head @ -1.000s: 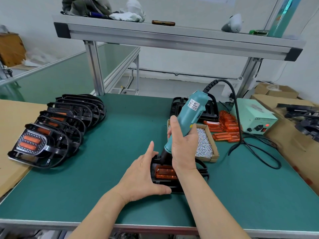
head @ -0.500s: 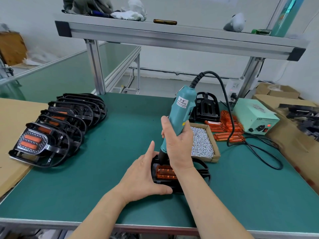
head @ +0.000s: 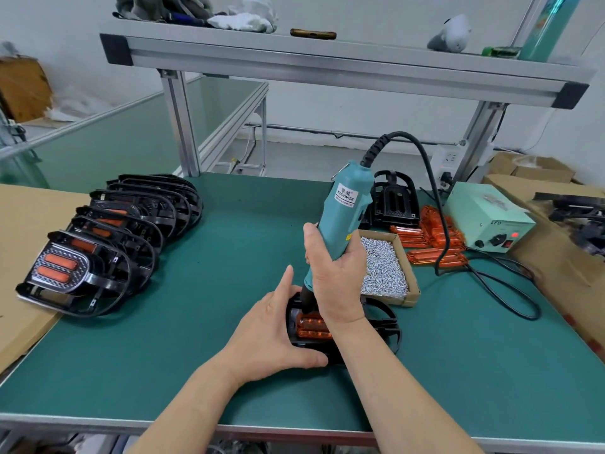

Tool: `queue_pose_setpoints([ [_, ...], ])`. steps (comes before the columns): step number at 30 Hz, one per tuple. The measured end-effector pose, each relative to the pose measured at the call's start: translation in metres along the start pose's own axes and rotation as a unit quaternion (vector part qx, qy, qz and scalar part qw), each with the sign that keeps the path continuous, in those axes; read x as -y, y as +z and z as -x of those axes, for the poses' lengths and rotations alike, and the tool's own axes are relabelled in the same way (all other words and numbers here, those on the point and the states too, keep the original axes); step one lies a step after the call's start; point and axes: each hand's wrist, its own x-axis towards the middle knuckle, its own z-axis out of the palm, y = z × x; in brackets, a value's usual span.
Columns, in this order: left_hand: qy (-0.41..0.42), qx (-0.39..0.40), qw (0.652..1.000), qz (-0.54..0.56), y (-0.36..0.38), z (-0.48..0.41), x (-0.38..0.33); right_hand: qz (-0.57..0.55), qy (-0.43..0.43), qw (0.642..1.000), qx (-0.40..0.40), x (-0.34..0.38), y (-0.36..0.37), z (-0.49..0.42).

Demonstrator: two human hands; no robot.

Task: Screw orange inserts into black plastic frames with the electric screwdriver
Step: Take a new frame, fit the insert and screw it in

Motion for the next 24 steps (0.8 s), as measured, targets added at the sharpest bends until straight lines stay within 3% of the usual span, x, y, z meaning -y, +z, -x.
queue_pose_setpoints([
  [7,-0.003,-0.005,1.0,-0.001,0.0,-0.003,-0.003,0.031,0.024,0.999,0.0,-0.004,0.003,0.0],
  [24,-0.005,0.0,1.0,-0.03,0.002,-0.002,0.003,-0.073,0.044,0.996,-0.035,0.006,-0.011,0.003],
])
